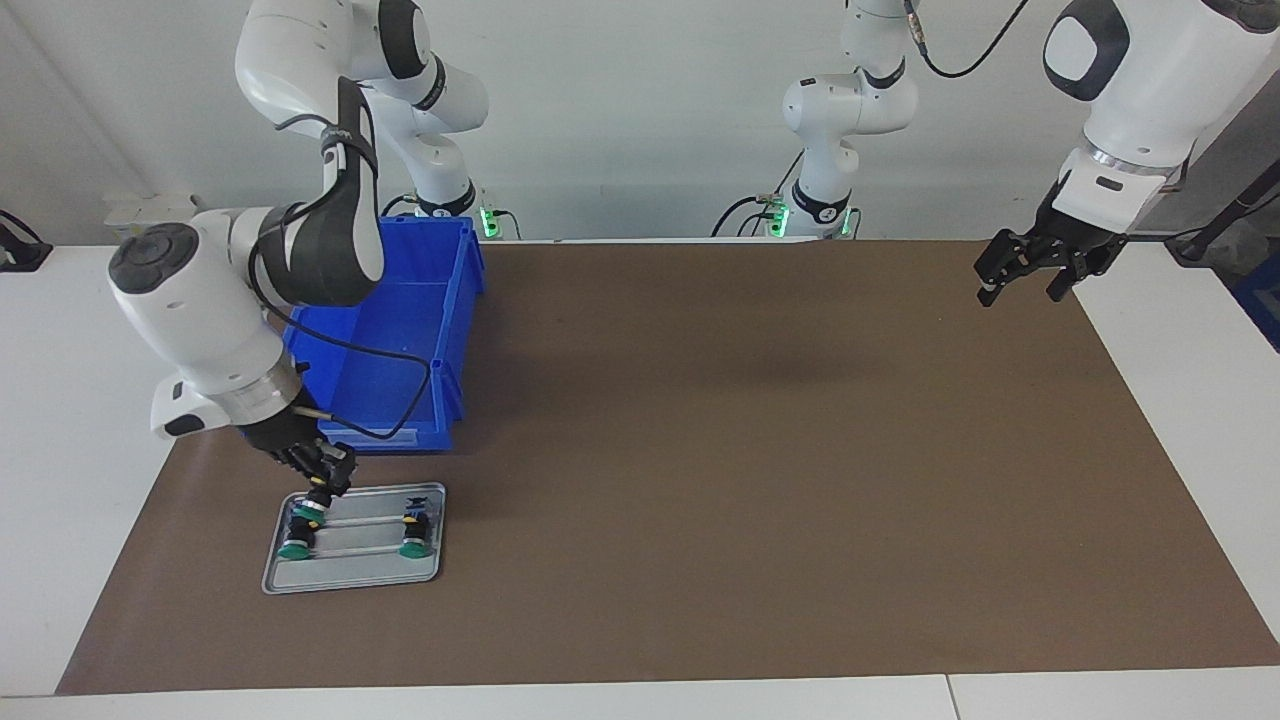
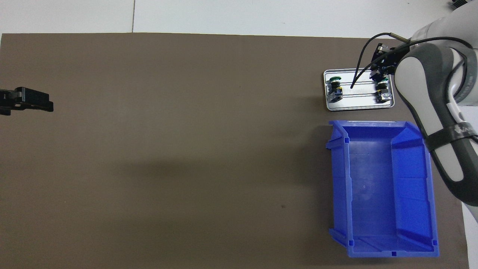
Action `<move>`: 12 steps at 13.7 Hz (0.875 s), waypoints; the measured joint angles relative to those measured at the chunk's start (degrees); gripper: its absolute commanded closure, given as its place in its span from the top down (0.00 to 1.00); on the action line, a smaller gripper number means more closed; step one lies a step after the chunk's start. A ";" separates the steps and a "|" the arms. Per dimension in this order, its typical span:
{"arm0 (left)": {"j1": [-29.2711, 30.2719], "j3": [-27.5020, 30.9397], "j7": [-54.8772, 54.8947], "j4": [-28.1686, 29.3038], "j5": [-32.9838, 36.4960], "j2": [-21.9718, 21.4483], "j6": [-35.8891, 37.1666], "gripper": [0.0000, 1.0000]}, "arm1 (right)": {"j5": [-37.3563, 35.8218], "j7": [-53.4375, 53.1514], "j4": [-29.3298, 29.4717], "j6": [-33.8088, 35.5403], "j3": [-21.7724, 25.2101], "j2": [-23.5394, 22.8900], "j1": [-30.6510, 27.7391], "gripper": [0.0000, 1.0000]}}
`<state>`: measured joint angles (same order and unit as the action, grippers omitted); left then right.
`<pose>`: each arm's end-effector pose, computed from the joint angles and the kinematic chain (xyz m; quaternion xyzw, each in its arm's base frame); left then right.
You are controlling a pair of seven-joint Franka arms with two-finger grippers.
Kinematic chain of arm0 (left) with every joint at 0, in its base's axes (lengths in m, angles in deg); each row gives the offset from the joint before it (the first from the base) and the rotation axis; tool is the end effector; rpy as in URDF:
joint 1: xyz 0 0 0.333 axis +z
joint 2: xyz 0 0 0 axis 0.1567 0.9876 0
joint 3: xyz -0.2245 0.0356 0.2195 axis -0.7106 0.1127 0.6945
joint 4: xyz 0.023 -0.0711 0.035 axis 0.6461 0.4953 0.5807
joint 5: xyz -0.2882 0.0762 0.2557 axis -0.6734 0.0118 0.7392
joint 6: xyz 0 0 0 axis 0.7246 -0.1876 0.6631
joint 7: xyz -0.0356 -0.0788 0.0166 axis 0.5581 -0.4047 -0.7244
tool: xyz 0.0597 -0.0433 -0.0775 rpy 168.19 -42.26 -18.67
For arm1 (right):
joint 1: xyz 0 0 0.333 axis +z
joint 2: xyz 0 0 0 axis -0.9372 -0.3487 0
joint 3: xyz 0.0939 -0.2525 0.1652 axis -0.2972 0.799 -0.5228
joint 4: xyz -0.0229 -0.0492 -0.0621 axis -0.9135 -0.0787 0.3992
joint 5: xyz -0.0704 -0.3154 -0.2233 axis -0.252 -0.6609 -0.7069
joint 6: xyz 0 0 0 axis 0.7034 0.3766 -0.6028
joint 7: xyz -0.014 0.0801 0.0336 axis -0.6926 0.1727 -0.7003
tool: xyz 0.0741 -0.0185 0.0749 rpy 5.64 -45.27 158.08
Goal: Place and press button with both arms
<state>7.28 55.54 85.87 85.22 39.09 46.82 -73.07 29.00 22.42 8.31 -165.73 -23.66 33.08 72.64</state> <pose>0.5698 -0.0026 0.6115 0.9993 0.0093 0.0349 0.0123 0.7035 0.0012 0.4876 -0.9598 0.2721 -0.0550 0.0401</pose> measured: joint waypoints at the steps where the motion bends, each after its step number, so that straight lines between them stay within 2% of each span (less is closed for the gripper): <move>1: 0.00 0.00 0.00 0.00 0.00 0.00 0.00 1.00 | -0.52 -6.27 0.07 2.09 0.00 1.38 1.24 0.00; 4: 0.00 0.00 0.00 0.00 0.00 0.00 0.00 1.00 | -2.68 -28.91 0.12 6.98 -0.05 4.94 7.74 0.00; 7: 0.00 0.00 0.00 0.00 0.00 0.00 0.00 1.00 | -4.84 -49.80 -0.07 9.95 -0.14 6.36 15.02 0.00; 10: 0.00 0.00 0.00 0.00 0.00 0.00 0.00 1.00 | -7.25 -67.95 -2.35 9.71 -0.24 6.29 22.14 0.00; 12: 0.00 0.00 0.00 0.00 0.00 0.00 0.00 1.00 | -8.75 -79.05 -3.79 7.23 -0.30 5.21 26.93 0.00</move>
<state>7.28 55.54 85.87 85.22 39.09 46.82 -73.07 20.25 -56.63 4.52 -158.50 -23.95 38.28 99.58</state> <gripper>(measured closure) 0.000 0.674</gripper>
